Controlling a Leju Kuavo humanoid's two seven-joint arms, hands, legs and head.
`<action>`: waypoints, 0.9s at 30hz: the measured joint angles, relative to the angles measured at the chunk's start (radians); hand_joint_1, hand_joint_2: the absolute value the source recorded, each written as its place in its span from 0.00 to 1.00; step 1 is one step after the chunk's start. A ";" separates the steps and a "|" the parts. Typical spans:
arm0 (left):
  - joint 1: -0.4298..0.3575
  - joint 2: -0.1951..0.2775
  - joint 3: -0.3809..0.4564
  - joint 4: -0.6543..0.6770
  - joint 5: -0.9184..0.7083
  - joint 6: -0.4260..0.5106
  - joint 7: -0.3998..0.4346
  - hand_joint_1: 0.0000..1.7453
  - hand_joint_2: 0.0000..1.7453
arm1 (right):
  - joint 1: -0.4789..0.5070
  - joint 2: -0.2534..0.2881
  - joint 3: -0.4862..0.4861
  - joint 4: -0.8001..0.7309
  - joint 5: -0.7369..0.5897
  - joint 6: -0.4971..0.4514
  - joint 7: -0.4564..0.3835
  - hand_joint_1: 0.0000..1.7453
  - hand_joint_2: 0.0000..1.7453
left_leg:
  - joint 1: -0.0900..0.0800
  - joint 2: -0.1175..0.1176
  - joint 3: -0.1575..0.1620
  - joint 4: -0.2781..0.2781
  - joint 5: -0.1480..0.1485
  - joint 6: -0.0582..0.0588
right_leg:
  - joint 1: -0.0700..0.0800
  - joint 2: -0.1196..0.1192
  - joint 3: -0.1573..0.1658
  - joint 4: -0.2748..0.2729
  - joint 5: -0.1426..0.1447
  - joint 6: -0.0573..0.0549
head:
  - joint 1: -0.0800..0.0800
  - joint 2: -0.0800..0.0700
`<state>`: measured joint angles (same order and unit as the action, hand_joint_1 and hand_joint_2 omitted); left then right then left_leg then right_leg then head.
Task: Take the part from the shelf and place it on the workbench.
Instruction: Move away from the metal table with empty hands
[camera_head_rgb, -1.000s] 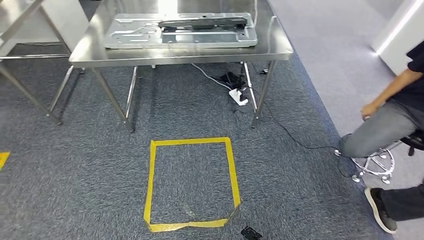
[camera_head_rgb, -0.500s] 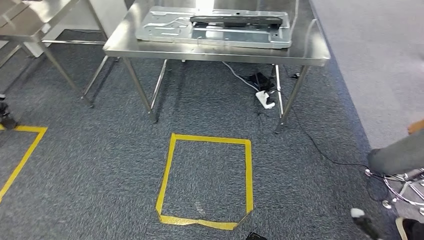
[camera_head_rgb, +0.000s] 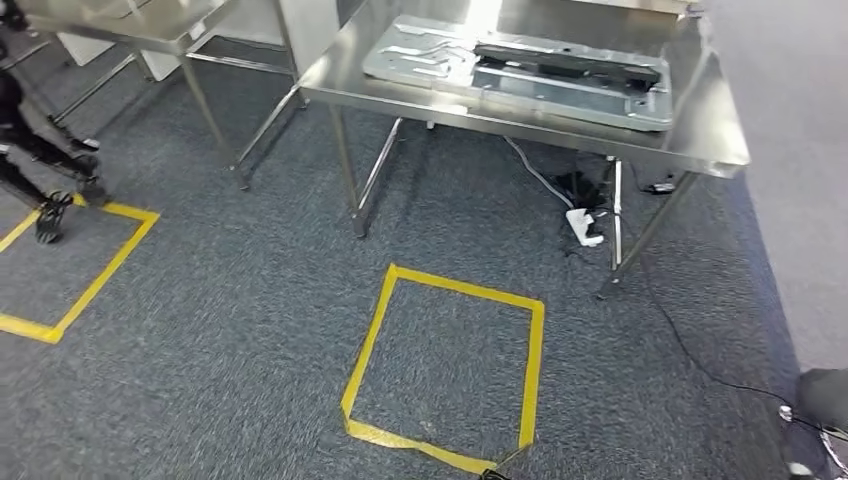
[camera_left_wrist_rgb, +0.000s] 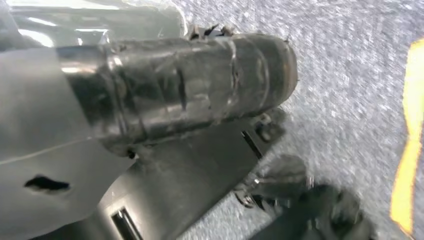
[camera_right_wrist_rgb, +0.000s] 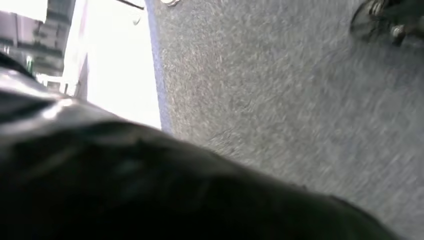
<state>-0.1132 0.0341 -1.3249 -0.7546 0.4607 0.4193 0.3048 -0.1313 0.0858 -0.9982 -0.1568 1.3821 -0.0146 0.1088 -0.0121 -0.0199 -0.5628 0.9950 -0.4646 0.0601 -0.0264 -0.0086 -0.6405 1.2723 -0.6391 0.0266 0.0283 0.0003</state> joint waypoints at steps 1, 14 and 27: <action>-0.001 -0.003 0.000 0.000 -0.004 -0.006 -0.001 0.00 0.00 | 0.001 0.001 0.000 0.001 0.002 0.004 0.000 0.00 0.00 | -0.001 -0.015 0.000 0.002 -0.002 0.000 | 0.000 0.004 -0.021 0.030 -0.001 0.000 | 0.000 0.000; -0.011 -0.008 -0.015 0.000 -0.081 -0.050 0.016 0.00 0.00 | 0.003 0.014 0.010 0.006 0.013 0.040 -0.021 0.00 0.00 | 0.006 -0.012 -0.108 0.205 -0.097 -0.061 | -0.010 0.005 0.082 -0.219 0.127 -0.033 | -0.006 0.000; -0.009 -0.009 -0.017 0.000 -0.100 -0.048 0.028 0.00 0.00 | -0.002 0.018 0.025 0.007 0.028 0.060 -0.022 0.00 0.00 | -0.001 0.044 -0.025 0.004 0.021 -0.022 | 0.000 -0.080 0.133 -0.212 0.070 0.000 | -0.003 0.000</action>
<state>-0.1223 0.0255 -1.3416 -0.7546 0.3610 0.3711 0.3329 -0.1331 0.1034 -0.9737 -0.1495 1.4101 0.0452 0.0866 -0.0128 0.0245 -0.5881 0.9987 -0.4431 0.0379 -0.0265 -0.0887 -0.5076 1.0599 -0.5687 0.0271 0.0256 0.0002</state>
